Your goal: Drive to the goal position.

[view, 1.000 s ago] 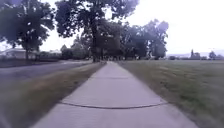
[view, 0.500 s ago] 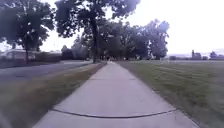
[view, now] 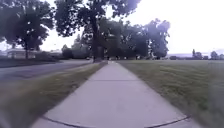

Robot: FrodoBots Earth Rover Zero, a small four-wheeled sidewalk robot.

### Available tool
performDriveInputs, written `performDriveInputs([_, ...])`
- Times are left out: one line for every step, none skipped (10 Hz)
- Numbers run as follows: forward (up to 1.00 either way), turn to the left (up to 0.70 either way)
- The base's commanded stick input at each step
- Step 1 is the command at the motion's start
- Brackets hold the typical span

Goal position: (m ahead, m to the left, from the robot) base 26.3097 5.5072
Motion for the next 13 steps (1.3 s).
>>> performDriveInputs([0.07, 0.0])
performDriveInputs([0.0, 0.0])
performDriveInputs([0.0, 0.0])
performDriveInputs([0.0, 0.0])
performDriveInputs([0.0, 0.0])
performDriveInputs([0.0, 0.0])
performDriveInputs([0.0, 0.0])
performDriveInputs([0.0, 0.0])
performDriveInputs([0.0, 0.0])
performDriveInputs([0.0, 0.0])
performDriveInputs([0.16, 0.0])
performDriveInputs([0.32, 0.0])
performDriveInputs([0.45, 0.0])
